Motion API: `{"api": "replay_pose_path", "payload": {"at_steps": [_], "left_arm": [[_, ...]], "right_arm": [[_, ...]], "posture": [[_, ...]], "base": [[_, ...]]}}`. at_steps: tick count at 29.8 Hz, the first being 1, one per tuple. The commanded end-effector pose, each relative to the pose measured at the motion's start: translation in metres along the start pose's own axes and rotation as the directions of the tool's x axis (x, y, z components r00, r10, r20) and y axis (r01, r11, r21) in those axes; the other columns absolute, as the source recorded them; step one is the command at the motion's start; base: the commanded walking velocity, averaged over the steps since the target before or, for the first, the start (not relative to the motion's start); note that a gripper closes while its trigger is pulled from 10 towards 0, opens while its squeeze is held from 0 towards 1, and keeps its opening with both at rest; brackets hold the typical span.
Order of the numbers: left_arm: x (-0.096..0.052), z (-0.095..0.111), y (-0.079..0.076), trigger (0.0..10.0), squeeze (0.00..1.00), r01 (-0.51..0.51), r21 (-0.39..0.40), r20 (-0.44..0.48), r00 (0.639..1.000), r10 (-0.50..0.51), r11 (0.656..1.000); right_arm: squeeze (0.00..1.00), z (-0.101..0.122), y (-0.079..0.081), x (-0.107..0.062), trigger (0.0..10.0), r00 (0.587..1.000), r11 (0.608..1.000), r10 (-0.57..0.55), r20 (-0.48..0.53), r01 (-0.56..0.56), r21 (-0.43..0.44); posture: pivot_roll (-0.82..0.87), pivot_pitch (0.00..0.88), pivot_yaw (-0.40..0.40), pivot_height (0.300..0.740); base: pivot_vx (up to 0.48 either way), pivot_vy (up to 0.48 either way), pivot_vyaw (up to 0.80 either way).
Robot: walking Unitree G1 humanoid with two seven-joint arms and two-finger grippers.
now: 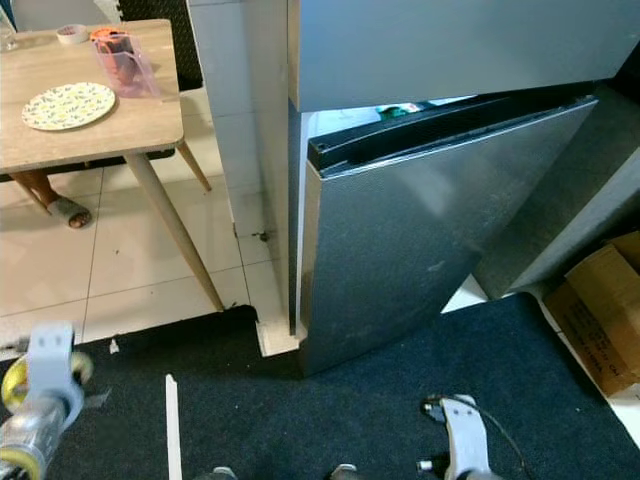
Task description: Restocking fridge
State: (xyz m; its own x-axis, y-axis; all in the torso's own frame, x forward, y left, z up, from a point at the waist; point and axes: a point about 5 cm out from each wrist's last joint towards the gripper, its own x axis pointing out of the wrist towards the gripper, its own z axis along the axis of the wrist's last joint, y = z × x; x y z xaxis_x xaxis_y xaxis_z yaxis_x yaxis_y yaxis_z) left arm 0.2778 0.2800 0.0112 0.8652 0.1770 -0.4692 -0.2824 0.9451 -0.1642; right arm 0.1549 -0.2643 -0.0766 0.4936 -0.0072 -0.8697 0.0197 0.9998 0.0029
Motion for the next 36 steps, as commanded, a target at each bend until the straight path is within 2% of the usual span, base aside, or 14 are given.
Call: {"api": "replay_pose_path", "payload": {"at_steps": [1, 3, 5, 7, 9, 12, 14, 18, 19, 28, 29, 32, 34, 36], "left_arm": [[0.004, 0.004, -0.016, 10.0, 0.00, 0.091, -0.137, 0.042, 0.995, -0.086, 0.986], [0.004, 0.004, -0.016, 10.0, 0.00, 0.091, -0.137, 0.042, 0.995, -0.086, 0.986], [0.012, 0.026, -0.045, 10.0, 0.00, 0.224, -0.166, 0.124, 0.971, -0.205, 0.960], [0.012, 0.026, -0.045, 10.0, 0.00, 0.224, -0.166, 0.124, 0.971, -0.205, 0.960], [0.016, 0.043, -0.068, 10.0, 0.00, 0.305, -0.113, 0.178, 0.942, -0.283, 0.946], [0.018, 0.066, -0.082, 10.0, 0.00, 0.337, -0.050, 0.253, 0.915, -0.314, 0.940], [0.018, 0.085, -0.085, 10.0, 0.00, 0.338, -0.045, 0.323, 0.895, -0.307, 0.940], [0.018, 0.092, -0.086, 10.0, 0.00, 0.337, -0.045, 0.347, 0.888, -0.301, 0.941], [0.017, 0.108, -0.088, 10.0, 0.00, 0.323, -0.017, 0.401, 0.869, -0.290, 0.946], [0.014, 0.128, -0.091, 10.0, 0.00, 0.273, 0.092, 0.468, 0.837, -0.283, 0.958], [0.014, 0.132, -0.091, 10.0, 0.00, 0.270, 0.028, 0.497, 0.831, -0.248, 0.962], [0.014, 0.133, -0.093, 10.0, 0.00, 0.276, -0.014, 0.510, 0.829, -0.230, 0.961], [0.014, 0.129, -0.109, 10.0, 0.00, 0.393, -0.119, 0.516, 0.809, -0.281, 0.912], [0.014, 0.127, -0.117, 10.0, 0.00, 0.447, -0.144, 0.518, 0.794, -0.318, 0.883]], "right_arm": [[0.00, -0.019, -0.003, -0.003, 10.0, 0.998, 0.999, -0.028, -0.058, 0.029, 0.013], [0.00, -0.019, -0.003, -0.003, 10.0, 0.998, 0.999, -0.028, -0.058, 0.029, 0.013], [0.00, -0.030, -0.004, -0.005, 10.0, 0.996, 0.996, -0.055, -0.077, 0.059, 0.059], [0.00, -0.030, -0.004, -0.005, 10.0, 0.996, 0.996, -0.055, -0.077, 0.059, 0.059], [0.00, -0.036, -0.004, -0.006, 10.0, 0.992, 0.992, -0.077, -0.097, 0.086, 0.095], [0.00, -0.039, -0.001, -0.005, 10.0, 0.992, 0.989, -0.070, -0.107, 0.083, 0.120], [0.00, -0.037, 0.003, -0.004, 10.0, 0.993, 0.989, -0.069, -0.096, 0.080, 0.121], [0.00, -0.036, 0.004, -0.003, 10.0, 0.994, 0.990, -0.069, -0.088, 0.079, 0.119], [0.00, -0.034, 0.009, -0.001, 10.0, 0.995, 0.991, -0.056, -0.083, 0.065, 0.115], [0.00, -0.033, 0.014, 0.001, 10.0, 0.997, 0.993, -0.035, -0.074, 0.044, 0.113], [0.00, -0.033, 0.014, 0.000, 10.0, 0.996, 0.993, -0.040, -0.077, 0.048, 0.109], [0.00, -0.034, 0.013, 0.000, 10.0, 0.996, 0.993, -0.044, -0.078, 0.052, 0.109], [0.00, -0.035, 0.013, 0.000, 10.0, 0.996, 0.992, -0.049, -0.079, 0.057, 0.108], [0.00, -0.035, 0.013, 0.000, 10.0, 0.996, 0.992, -0.051, -0.079, 0.059, 0.108]], "posture": [[-0.01, 0.109, -0.003, 0.740], [-0.01, 0.109, -0.003, 0.740], [-0.01, 0.112, -0.004, 0.740], [-0.01, 0.112, -0.004, 0.740], [-0.02, 0.107, 0.004, 0.740], [-0.03, 0.102, 0.005, 0.740], [-0.03, 0.094, 0.006, 0.740], [-0.03, 0.094, 0.006, 0.740], [-0.02, 0.086, 0.010, 0.740], [-0.03, 0.084, 0.013, 0.740], [-0.03, 0.085, 0.013, 0.740], [-0.03, 0.085, 0.013, 0.740], [-0.03, 0.087, 0.012, 0.740], [-0.03, 0.087, 0.012, 0.740]], "base": [[0.000, 0.000, 0.00], [0.000, 0.000, 0.00], [0.000, 0.000, 0.00], [0.000, 0.000, 0.00], [0.000, 0.000, 0.00], [0.000, 0.000, -0.73], [0.000, 0.000, -0.75], [0.000, 0.000, -0.75], [0.000, 0.000, 0.00], [0.000, 0.000, 0.00], [0.000, 0.000, 0.00], [0.000, 0.000, 0.00], [0.000, 0.000, 0.00], [0.000, 0.000, 0.00]]}}
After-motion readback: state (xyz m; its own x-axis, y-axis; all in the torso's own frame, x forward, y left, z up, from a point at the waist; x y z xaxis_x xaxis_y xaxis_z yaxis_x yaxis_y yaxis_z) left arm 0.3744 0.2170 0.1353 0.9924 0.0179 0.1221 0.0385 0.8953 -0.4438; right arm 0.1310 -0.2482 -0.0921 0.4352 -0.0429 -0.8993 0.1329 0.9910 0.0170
